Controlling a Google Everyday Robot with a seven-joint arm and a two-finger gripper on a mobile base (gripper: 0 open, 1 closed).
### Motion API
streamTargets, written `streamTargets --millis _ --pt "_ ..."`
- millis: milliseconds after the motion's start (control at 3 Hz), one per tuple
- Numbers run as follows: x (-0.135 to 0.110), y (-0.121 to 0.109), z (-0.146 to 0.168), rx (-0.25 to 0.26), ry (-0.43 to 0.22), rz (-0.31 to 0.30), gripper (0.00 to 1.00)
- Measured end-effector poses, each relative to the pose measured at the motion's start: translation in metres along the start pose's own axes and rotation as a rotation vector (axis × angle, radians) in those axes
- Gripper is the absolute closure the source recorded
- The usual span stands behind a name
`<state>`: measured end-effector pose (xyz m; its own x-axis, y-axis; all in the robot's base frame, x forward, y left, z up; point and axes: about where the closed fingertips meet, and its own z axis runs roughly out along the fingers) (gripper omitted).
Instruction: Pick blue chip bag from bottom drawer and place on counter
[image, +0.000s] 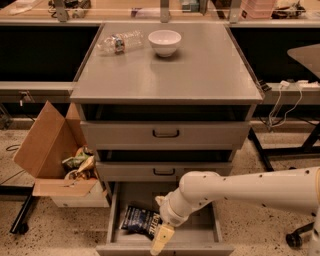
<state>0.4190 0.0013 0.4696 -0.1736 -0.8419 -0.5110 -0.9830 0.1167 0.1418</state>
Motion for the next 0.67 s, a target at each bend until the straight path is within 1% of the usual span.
streamTargets --millis 333,667 --pt "0.022 -0.043 0.065 0.019 -0.013 0.024 0.0" --pt "0.041 -0.064 0.117 0.013 -0.041 0.051 0.0"
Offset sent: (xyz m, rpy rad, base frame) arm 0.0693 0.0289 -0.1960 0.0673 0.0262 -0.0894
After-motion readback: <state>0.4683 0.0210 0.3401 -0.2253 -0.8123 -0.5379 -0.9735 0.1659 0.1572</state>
